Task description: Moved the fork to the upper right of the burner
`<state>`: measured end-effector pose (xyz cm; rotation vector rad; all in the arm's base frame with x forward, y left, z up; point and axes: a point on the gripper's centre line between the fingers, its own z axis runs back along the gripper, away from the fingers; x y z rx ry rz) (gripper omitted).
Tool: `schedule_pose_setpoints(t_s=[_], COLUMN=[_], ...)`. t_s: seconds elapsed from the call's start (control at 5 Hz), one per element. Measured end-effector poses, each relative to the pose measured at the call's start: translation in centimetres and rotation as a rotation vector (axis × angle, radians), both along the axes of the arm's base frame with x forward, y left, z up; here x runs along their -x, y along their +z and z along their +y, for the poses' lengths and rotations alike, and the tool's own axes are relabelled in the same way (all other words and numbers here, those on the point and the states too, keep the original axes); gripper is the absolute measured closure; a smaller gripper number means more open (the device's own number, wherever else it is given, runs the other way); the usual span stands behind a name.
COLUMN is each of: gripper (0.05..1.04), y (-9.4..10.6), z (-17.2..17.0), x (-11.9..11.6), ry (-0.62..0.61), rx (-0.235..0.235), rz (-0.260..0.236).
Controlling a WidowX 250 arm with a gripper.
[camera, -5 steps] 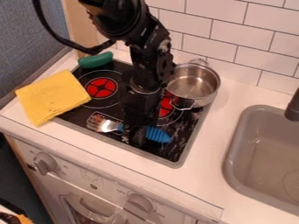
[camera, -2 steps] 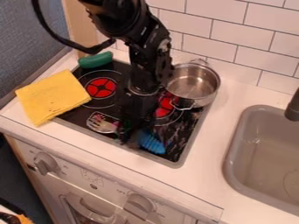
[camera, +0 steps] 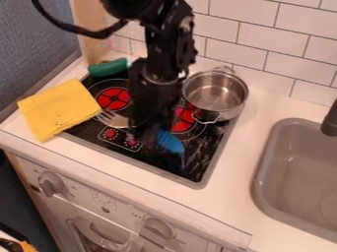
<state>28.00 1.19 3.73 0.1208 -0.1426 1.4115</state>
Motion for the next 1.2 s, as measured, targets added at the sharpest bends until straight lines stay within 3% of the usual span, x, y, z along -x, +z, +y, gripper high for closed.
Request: schedule_pose_setpoints(t_s=[0.2, 0.6, 1.0, 1.2], gripper=[0.668, 0.668, 0.668, 0.668], y=[1.6, 3.8, 3.7, 3.2], z=[0.8, 2.4, 6.0, 7.6], x=[-1.3, -4.4, -9.1, -10.3], ry=[-0.089, -0.409, -0.377, -0.333], rx=[0.005, -0.022, 0.019, 0.033], rz=[0.010, 0.036, -0.073, -0.075])
